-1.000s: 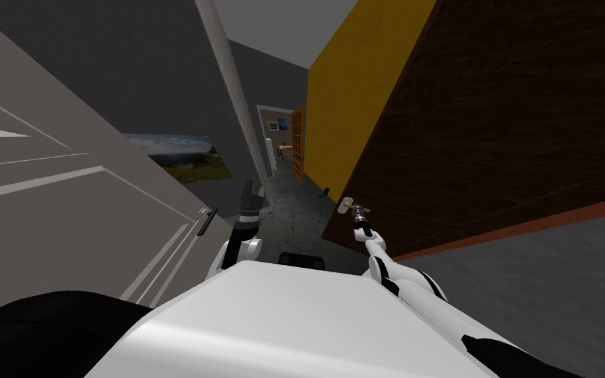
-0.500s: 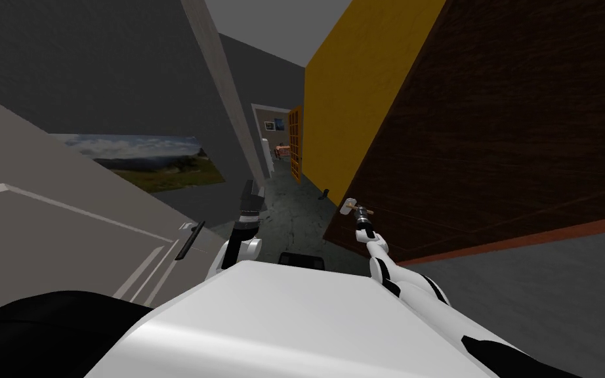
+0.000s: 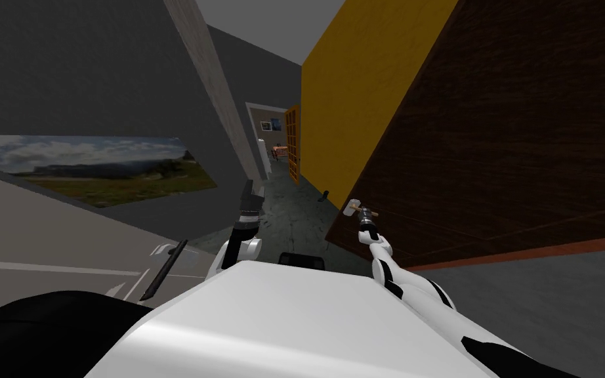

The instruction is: Push the door open

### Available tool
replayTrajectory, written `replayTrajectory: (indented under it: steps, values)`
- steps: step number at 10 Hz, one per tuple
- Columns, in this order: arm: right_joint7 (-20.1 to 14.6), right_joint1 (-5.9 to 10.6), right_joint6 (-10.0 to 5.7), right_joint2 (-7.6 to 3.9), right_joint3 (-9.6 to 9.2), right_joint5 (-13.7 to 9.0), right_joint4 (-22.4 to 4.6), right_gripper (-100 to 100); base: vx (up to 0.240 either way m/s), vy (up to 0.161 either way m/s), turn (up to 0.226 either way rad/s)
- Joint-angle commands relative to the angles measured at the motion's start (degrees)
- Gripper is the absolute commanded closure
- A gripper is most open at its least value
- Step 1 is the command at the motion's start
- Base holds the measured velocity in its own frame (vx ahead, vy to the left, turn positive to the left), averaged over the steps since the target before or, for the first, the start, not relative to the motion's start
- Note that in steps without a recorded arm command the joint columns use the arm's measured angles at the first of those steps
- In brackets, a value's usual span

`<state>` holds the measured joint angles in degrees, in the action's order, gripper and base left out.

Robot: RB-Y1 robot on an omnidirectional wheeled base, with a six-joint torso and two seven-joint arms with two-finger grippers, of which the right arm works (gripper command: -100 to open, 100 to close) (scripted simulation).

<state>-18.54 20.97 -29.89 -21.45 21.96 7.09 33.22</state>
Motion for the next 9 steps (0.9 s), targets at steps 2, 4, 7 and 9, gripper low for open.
replayTrajectory:
  steps: [2,4,7,9]
  values:
    - [1.35,0.89,-0.94,-1.13,1.97,-0.90,-2.20,100,0.158,0.060,-0.056]
    - [1.94,0.71,-0.84,-1.36,2.88,-1.37,-2.32,100,0.204,0.056,-0.068]
    - [2.54,0.53,-0.75,-1.59,3.82,-1.86,-2.44,100,0.164,0.074,-0.059]
    - [2.54,0.53,-0.75,-1.59,3.82,-1.86,-2.44,100,0.030,-0.009,0.008]
